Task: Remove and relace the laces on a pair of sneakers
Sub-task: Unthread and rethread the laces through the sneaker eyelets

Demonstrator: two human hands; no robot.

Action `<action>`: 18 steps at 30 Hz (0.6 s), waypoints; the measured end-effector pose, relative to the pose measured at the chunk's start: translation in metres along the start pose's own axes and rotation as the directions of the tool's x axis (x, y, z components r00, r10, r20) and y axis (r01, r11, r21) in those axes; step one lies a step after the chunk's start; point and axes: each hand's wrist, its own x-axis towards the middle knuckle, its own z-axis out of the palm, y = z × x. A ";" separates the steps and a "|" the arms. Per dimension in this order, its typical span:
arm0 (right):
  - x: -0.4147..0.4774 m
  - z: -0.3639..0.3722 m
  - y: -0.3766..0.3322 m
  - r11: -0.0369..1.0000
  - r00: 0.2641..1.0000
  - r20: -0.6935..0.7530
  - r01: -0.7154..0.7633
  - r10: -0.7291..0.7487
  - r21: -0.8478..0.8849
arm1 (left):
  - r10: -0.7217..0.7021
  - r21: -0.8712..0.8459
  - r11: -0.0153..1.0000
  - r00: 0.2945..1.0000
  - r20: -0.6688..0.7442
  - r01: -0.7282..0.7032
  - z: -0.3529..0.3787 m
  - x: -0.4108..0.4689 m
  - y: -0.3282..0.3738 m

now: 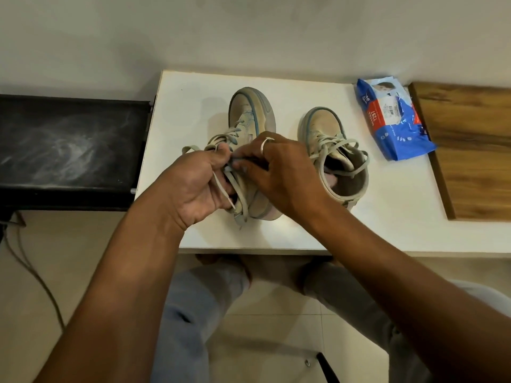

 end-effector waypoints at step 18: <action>-0.001 -0.008 -0.008 0.995 0.964 0.249 -0.098 0.092 0.013 | 0.009 -0.032 0.999 1.000 -0.026 -0.009 -0.009 0.005 0.000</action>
